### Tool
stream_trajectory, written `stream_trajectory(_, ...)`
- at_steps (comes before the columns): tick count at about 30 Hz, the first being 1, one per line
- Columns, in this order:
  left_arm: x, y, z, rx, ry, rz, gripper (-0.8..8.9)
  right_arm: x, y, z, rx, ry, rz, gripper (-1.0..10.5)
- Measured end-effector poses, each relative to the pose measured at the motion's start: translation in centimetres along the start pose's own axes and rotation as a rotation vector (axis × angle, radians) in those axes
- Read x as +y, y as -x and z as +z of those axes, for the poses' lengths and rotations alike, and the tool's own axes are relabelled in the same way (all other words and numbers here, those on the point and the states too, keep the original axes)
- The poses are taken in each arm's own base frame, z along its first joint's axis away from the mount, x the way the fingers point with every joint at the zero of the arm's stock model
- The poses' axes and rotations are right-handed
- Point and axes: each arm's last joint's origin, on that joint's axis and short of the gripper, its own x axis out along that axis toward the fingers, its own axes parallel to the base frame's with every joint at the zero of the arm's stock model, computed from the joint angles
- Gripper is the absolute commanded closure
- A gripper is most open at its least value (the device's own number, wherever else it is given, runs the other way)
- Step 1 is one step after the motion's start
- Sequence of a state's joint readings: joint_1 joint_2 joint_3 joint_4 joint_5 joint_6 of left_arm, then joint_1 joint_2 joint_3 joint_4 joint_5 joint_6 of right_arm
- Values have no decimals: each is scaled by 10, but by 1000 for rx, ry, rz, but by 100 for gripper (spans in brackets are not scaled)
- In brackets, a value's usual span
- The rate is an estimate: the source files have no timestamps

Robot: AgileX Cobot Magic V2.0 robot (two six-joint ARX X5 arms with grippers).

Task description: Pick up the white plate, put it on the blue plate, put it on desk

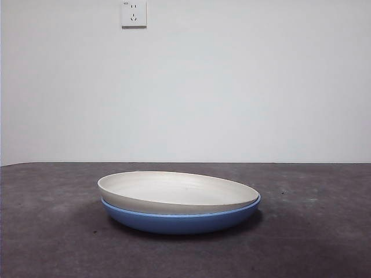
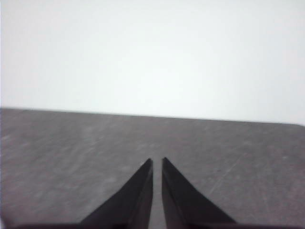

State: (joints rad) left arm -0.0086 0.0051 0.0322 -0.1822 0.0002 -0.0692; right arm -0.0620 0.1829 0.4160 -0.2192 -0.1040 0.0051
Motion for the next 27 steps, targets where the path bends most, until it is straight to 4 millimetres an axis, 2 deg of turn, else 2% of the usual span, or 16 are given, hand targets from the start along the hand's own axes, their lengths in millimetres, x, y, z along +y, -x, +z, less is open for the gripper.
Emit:
stream_trajectory(5, 0, 0, 0, 0, 0, 0, 786, -5, -9, -56, 30, -1, -38, 918)
stream_trajectory(8, 0, 0, 0, 0, 0, 0, 786, -5, -11, -77, 65, 0, -39, 917)
stream_trajectory(15, 0, 0, 0, 0, 0, 0, 786, -6, -10, -94, 67, 4, -93, 918)
stream_trajectory(23, 0, 0, 0, 0, 0, 0, 786, -3, -13, -113, 143, 0, -72, 917)
stream_trajectory(27, 0, 0, 0, 0, 0, 0, 786, -3, -13, -114, 154, 5, -107, 917)
